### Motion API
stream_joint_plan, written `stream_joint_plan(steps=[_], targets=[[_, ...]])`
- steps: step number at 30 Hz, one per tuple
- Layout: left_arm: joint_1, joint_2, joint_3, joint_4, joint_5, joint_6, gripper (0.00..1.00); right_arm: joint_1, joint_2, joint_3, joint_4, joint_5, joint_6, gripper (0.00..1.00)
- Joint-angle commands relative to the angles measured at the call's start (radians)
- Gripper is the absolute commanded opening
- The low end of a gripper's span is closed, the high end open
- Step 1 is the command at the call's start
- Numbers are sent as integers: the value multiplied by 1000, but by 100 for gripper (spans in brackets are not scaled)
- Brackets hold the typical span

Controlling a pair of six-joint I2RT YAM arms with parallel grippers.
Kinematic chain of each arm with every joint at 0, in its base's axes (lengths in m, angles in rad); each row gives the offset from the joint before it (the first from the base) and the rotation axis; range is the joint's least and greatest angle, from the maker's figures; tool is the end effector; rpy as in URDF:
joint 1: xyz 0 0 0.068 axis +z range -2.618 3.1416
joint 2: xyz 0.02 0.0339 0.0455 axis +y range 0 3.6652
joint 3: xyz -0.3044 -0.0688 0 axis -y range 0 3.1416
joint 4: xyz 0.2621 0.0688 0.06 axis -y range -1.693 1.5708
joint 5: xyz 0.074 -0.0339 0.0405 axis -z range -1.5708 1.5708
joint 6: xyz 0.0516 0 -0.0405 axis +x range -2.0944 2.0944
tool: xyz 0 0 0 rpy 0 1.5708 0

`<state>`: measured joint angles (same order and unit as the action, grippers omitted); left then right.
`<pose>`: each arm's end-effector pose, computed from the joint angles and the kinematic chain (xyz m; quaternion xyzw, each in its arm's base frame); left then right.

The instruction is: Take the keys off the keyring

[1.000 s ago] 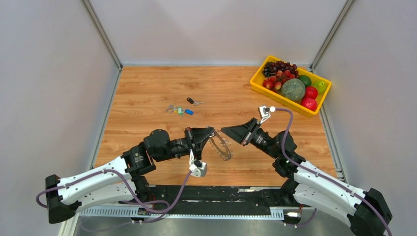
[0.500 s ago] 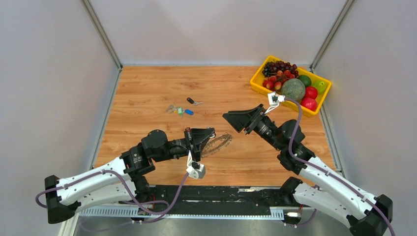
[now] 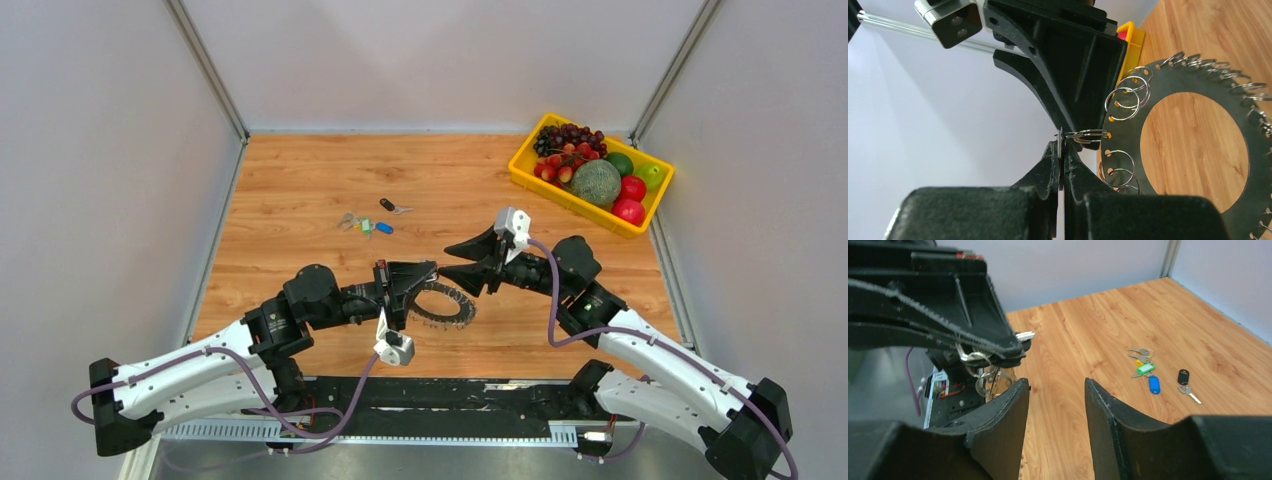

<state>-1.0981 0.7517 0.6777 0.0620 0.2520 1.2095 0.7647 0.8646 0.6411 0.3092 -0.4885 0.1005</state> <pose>0.0739 -0.1727 0.3603 0.6810 0.2051 -0.0504 0.7012 0.1351 0.1632 0.3557 -0.3823 0.5622 0.4482 0.5805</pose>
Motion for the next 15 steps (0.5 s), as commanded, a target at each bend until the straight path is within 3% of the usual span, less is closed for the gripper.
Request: stream_joint_plan(steps=[1,15], targets=[[-2,-23,39,74,21,-13,0,3,2,35,11,-151,-95,49],[-2,-14,40,66,29,-9,0,7,-47,-14,79,-196,-106,50]])
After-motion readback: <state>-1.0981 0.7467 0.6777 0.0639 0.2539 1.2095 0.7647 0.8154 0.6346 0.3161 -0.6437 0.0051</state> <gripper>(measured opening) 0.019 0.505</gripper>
